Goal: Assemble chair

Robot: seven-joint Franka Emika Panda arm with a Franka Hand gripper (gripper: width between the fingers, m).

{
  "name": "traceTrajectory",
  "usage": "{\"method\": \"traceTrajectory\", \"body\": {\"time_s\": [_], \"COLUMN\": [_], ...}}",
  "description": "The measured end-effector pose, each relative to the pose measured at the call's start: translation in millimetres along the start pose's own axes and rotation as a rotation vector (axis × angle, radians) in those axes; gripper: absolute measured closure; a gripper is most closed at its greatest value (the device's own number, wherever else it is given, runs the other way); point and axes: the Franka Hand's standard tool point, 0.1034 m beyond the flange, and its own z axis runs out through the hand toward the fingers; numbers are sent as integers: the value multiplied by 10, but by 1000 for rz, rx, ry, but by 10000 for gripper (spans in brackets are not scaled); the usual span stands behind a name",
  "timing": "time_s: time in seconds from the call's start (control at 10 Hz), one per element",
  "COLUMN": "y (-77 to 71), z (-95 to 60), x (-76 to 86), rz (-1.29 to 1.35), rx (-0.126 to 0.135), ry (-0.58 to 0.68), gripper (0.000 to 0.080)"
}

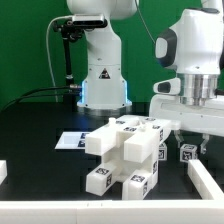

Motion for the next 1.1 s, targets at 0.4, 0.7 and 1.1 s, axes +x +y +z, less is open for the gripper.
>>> {"method": "traceTrajectory", "body": {"time_s": [0.4,0.7,1.1], "y": [0,1,-8], "z": [0,-19,-870], "x": [0,-12,-34], "rz": [-6,-19,-42], "rx": [0,-4,46], "ry": [0,-8,-111], "gripper": [515,515,515]}}
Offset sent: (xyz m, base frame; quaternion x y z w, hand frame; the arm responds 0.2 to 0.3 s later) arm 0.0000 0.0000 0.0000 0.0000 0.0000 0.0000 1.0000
